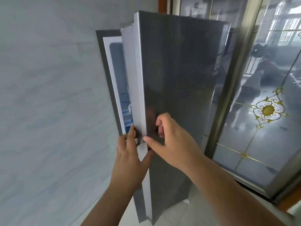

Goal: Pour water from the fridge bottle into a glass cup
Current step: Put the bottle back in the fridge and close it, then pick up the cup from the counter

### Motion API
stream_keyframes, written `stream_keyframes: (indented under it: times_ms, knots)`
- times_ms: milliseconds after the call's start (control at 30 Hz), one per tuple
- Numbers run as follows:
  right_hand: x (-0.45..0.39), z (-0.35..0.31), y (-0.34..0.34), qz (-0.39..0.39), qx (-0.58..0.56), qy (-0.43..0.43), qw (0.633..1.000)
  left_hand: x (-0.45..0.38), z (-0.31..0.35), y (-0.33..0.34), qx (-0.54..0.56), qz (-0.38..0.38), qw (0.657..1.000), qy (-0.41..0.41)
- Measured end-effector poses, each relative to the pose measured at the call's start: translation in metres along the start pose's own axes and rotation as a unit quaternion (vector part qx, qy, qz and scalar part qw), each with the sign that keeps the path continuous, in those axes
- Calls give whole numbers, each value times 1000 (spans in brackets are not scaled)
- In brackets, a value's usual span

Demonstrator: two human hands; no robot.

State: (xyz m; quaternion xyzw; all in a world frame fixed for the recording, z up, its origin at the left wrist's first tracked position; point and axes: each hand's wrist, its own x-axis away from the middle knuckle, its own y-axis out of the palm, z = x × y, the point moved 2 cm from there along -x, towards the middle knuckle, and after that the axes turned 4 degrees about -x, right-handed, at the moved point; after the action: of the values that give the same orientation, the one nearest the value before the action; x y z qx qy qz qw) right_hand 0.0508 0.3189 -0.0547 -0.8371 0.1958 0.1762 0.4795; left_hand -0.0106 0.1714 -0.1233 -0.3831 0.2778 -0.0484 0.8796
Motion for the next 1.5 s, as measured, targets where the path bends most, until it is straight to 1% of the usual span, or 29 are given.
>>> stream_keyframes:
  times_ms: [67, 167, 300, 400, 567, 633, 867, 967, 1033, 1100, 1167, 1233, 1300, 1400, 1500]
  knots:
    - [-12, -1, 7, 3, 23, -14, 1000, -12, -11, -4, 23, 14, 1000, -10]
    - [-31, -1, 18, 26, 50, -27, 998, -29, -30, -6, 37, 29, 999, 2]
    - [-52, 1, 33, 32, 47, -17, 998, -56, -57, -7, 50, 9, 999, -14]
    - [-67, 3, 48, 37, 36, 6, 999, -80, -78, -9, 55, -5, 998, 0]
    - [-94, -9, 80, -3, 58, 27, 998, -126, -112, -9, 56, -26, 998, 6]
    - [-105, -14, 92, -7, 69, 36, 997, -142, -124, -7, 60, -33, 998, 11]
    - [-127, -25, 120, 2, 95, 94, 991, -174, -152, -5, 114, -56, 991, 49]
    - [-128, -27, 127, 13, 110, 125, 986, -175, -155, -7, 152, -49, 984, 75]
    - [-125, -28, 130, 14, 125, 132, 983, -170, -154, -9, 147, -24, 986, 79]
    - [-115, -28, 128, 25, 125, 150, 980, -160, -147, -8, 127, -3, 987, 101]
    - [-96, -23, 124, 49, 111, 199, 972, -151, -133, -2, 118, -29, 981, 151]
    - [-66, -15, 116, 85, 106, 256, 957, -145, -116, 19, 107, -96, 961, 235]
    - [-28, -6, 103, 106, 129, 321, 932, -138, -94, 47, 120, -187, 927, 303]
    - [42, -5, 75, 140, 168, 428, 877, -113, -50, 79, 153, -310, 864, 367]
    - [118, -24, 46, 194, 197, 514, 812, -66, 3, 92, 193, -380, 791, 440]
